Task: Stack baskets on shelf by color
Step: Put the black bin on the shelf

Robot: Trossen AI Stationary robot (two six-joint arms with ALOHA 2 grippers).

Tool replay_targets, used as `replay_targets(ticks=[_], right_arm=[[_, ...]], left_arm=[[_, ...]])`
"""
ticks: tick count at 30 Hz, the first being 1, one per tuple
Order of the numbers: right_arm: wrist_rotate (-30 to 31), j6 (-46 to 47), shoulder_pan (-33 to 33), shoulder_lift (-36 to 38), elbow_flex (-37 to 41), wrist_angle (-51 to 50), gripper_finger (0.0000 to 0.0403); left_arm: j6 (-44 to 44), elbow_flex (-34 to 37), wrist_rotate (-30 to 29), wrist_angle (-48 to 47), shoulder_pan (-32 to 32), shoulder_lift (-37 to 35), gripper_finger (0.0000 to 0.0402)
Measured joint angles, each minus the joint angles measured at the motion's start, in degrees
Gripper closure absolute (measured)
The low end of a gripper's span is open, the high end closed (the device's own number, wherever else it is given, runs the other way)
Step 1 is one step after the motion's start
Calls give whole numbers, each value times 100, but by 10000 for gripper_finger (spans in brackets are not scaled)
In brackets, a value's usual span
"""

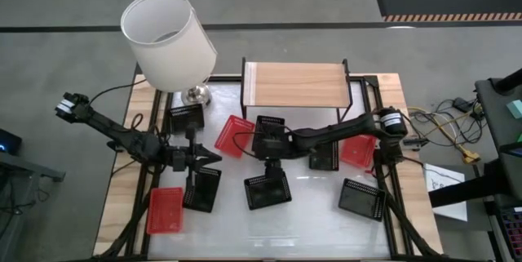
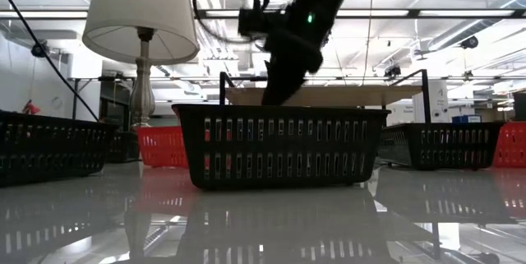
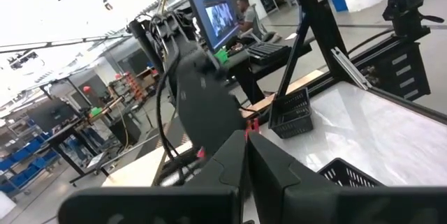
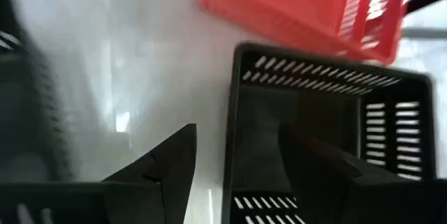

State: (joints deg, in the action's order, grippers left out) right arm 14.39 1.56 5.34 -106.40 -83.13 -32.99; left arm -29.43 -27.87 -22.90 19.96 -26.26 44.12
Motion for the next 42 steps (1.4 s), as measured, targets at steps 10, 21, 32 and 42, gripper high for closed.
replay_targets(ticks=[10, 21, 32, 42], right_arm=[[-282, -4, -169, -336, -2, 70, 215], [-282, -76, -174, -436, 7, 145, 376], [-284, -179, 8, -133, -287, -455, 394], [-236, -222, 448, 359, -923, -1310, 394]], left_arm=[[0, 12, 0, 0, 0, -50, 402], [0, 12, -4, 5, 0, -77, 402], [0, 12, -8, 7, 0, -94, 402], [0, 12, -10, 9, 0, -103, 402]])
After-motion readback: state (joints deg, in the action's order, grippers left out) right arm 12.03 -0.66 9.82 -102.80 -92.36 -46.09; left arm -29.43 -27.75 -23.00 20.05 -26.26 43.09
